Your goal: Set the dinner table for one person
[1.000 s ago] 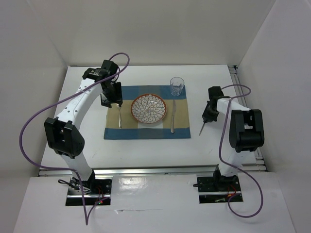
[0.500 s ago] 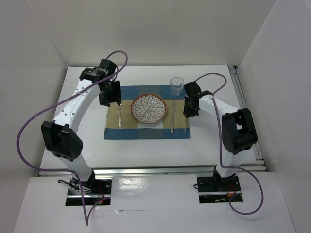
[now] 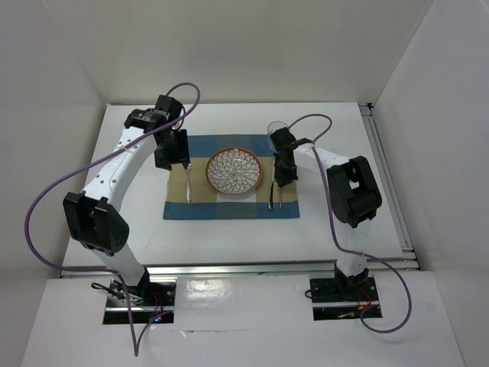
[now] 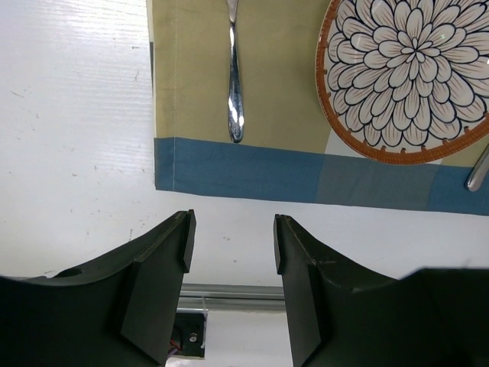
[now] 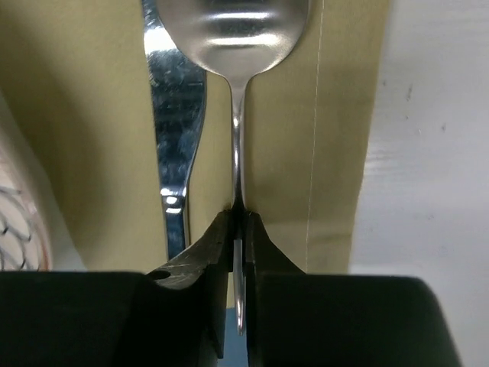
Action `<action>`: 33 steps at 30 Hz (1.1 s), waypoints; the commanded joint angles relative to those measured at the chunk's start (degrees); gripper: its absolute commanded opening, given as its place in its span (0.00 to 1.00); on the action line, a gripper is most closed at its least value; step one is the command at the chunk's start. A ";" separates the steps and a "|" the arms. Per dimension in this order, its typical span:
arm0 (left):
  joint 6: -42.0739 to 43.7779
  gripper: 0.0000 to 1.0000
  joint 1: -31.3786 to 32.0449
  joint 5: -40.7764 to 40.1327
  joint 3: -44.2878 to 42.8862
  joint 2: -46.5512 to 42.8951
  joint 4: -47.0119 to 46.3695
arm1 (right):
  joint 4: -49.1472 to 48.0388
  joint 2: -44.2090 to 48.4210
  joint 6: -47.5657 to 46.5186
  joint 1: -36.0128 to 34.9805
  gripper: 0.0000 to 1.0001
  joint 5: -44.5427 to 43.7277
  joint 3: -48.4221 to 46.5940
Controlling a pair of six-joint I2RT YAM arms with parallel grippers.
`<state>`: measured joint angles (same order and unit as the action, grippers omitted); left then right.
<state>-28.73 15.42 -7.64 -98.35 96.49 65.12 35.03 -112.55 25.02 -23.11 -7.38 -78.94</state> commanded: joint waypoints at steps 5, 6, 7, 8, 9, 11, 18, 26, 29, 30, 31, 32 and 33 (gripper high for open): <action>-0.27 0.62 -0.13 0.43 0.52 -3.06 0.00 | 4.08 0.13 0.74 -1.06 0.40 -3.35 -4.99; -0.27 0.62 -0.13 0.43 0.52 -3.06 0.00 | 4.61 0.84 1.26 -1.06 0.44 -4.65 -5.00; -0.27 0.62 -0.13 0.43 0.52 -3.06 0.00 | 5.92 2.41 1.26 -1.06 0.44 -4.66 -5.61; -0.27 0.62 -0.13 0.95 0.52 -3.06 0.00 | 6.63 3.38 1.79 -1.06 0.45 -5.53 -5.61; -0.27 0.62 -0.13 0.96 0.52 -3.06 0.00 | 7.33 4.52 2.40 -1.06 0.45 -6.15 -5.61; -0.27 0.62 -0.13 0.96 0.52 -3.06 0.00 | 8.47 8.74 2.93 -0.53 0.48 -6.95 -5.61; -0.27 0.62 -0.13 2.01 0.52 -3.59 0.00 | 12.35 23.15 7.42 6.32 1.00 -7.74 -1.14; -1.42 0.62 -0.13 3.33 1.83 -6.83 -2.90 | 13.67 40.12 8.21 17.21 1.00 -8.80 6.87; -2.02 0.62 -0.13 4.56 3.34 -9.03 -5.62 | 16.38 44.43 8.21 18.27 1.00 -9.40 8.01; -2.03 0.62 -0.13 4.56 3.86 -9.56 -6.14 | 16.39 46.53 8.21 18.28 1.00 -9.41 8.79; -2.03 0.62 -0.13 4.56 4.73 -10.09 -7.02 | 16.91 47.42 7.60 18.28 0.99 -9.41 8.80; -2.55 0.62 -0.13 5.26 4.74 -10.87 -7.03 | 16.92 48.21 7.59 18.28 0.98 -9.41 9.58; -2.56 0.62 -0.13 5.27 5.44 -10.88 -7.64 | 16.92 48.91 7.07 18.28 0.98 -9.41 10.20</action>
<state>-30.17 15.42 -3.92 -94.06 88.09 60.64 49.74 -66.46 32.32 -5.19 -15.59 -69.93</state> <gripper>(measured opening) 0.622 0.980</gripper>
